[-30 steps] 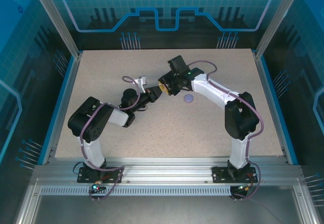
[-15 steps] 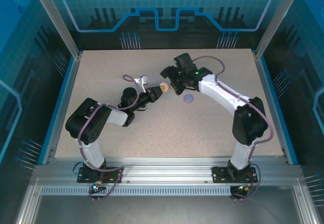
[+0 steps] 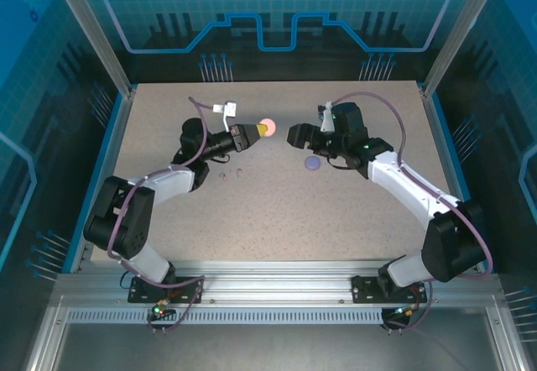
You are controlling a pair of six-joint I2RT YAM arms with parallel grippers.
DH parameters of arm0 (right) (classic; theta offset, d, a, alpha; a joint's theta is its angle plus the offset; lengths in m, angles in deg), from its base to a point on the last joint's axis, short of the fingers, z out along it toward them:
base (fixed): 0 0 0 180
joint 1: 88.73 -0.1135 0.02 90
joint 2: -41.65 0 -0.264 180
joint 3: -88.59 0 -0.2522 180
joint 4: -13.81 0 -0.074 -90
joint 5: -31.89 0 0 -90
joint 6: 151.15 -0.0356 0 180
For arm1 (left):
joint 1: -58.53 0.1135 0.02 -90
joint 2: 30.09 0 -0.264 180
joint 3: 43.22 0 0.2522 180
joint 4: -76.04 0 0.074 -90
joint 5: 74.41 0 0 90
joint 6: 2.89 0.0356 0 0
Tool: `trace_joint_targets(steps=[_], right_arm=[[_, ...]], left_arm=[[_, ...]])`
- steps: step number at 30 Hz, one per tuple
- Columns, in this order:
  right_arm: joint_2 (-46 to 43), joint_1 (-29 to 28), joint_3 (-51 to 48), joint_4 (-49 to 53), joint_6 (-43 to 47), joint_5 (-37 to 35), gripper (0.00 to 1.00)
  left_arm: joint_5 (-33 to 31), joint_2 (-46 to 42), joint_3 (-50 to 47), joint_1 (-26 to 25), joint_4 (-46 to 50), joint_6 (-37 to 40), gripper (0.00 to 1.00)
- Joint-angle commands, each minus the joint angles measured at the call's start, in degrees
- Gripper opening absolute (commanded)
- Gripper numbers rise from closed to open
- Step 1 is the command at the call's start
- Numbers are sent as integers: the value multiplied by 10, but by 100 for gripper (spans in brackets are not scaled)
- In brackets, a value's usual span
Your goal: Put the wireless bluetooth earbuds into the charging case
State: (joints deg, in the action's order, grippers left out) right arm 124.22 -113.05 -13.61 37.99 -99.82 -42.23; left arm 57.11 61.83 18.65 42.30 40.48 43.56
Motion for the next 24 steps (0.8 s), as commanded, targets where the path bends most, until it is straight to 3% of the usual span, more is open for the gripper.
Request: trace_joint_targets(steps=[1, 17, 24], right_arm=[[-17, 3, -4, -58, 111, 81, 81], [37, -29, 38, -65, 123, 97, 79], [57, -7, 19, -67, 108, 70, 76]], left_arm=[[72, -26, 26, 2, 67, 34, 0], [80, -58, 24, 2, 122, 61, 0], [81, -73, 17, 3, 124, 65, 0]])
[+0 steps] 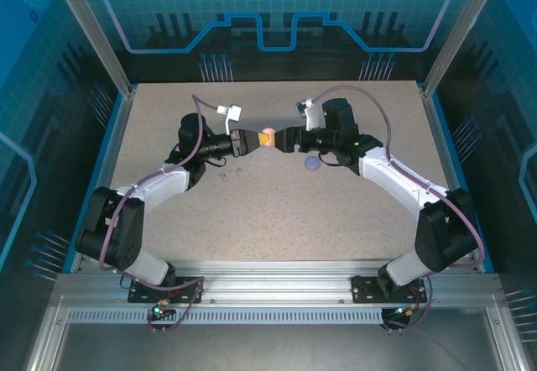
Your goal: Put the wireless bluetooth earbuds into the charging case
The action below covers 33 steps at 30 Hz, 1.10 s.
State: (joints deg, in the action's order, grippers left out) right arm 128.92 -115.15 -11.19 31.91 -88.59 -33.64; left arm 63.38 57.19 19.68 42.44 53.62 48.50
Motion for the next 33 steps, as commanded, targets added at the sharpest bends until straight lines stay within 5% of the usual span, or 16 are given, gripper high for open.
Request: trace_joint_targets(steps=[1, 15, 23, 33], right_arm=[[11, 20, -12, -11, -10, -17, 75], [-24, 44, -58, -32, -31, 20, 71], [-62, 44, -71, -76, -25, 93, 56], [-23, 26, -33, -84, -35, 101, 48]], left_arm=[[18, -29, 6, 2, -6, 16, 0], [16, -37, 3, 2, -4, 19, 0], [28, -36, 0, 2, -8, 16, 0], [28, -36, 0, 2, -20, 6, 0]])
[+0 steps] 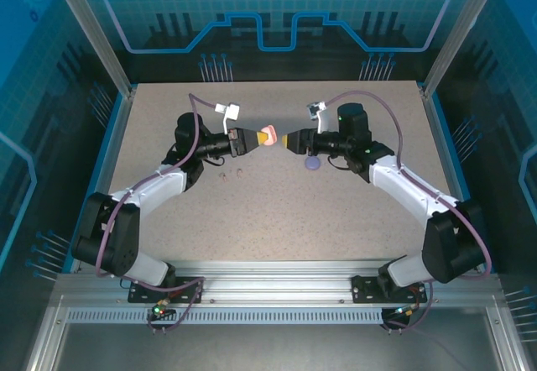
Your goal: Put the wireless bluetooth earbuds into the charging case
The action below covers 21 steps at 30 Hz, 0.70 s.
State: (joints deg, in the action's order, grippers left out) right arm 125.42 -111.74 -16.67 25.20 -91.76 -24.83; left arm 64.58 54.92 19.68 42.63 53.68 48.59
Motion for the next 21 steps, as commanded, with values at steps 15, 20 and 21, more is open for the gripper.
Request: trace_joint_targets(steps=[15, 20, 21], right_arm=[[60, -30, 53, -5, -2, 2, 39], [65, -29, 54, -1, -1, -5, 33], [66, -30, 55, -2, -2, -5, 33]], left_arm=[[17, -13, -2, 0, -28, -1, 0], [19, -15, -1, -1, -27, -1, 0], [19, -14, -2, -1, -28, -2, 0]])
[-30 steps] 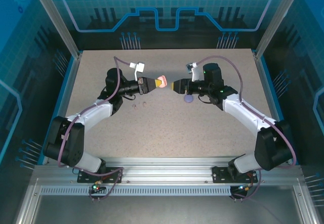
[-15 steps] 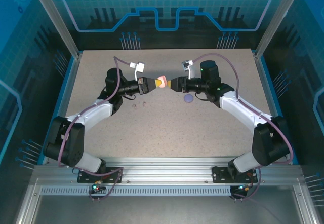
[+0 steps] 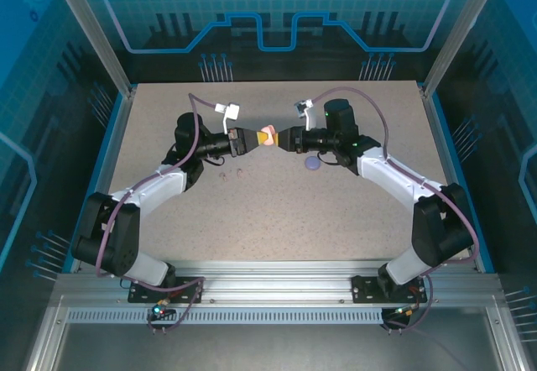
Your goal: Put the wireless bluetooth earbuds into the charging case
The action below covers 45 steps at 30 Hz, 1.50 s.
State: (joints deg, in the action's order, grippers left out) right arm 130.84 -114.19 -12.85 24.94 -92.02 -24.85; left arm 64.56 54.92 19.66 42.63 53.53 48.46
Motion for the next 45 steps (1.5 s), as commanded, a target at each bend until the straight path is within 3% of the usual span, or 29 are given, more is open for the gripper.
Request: trace_joint_targets(steps=[1, 6, 12, 15, 16, 21, 27, 36, 45], right_arm=[[14, -5, 20, 0, 0, -3, 33], [25, -10, 39, -3, -2, 9, 27], [33, -16, 59, 13, 9, 16, 1], [29, -16, 65, 29, 17, 6, 0], [28, -16, 67, 37, 21, 0, 0], [22, -7, 100, 118, 62, -41, 0], [21, 8, 153, 223, 146, -78, 0], [55, 6, 254, 386, 340, -133, 0], [89, -20, 302, 446, 416, -169, 0]], left_arm=[[19, -13, -3, -1, -28, -2, 0], [20, -11, -6, -2, -32, -5, 0], [17, -8, -11, -3, -41, -9, 0], [11, -9, -12, -2, -35, -4, 0], [8, -11, -11, -1, -29, 2, 4], [-2, -29, 2, 17, 8, 28, 63], [13, -52, 54, 49, 126, 107, 79], [68, 5, 219, 54, 444, 308, 83], [87, 92, 367, 41, 725, 499, 72]])
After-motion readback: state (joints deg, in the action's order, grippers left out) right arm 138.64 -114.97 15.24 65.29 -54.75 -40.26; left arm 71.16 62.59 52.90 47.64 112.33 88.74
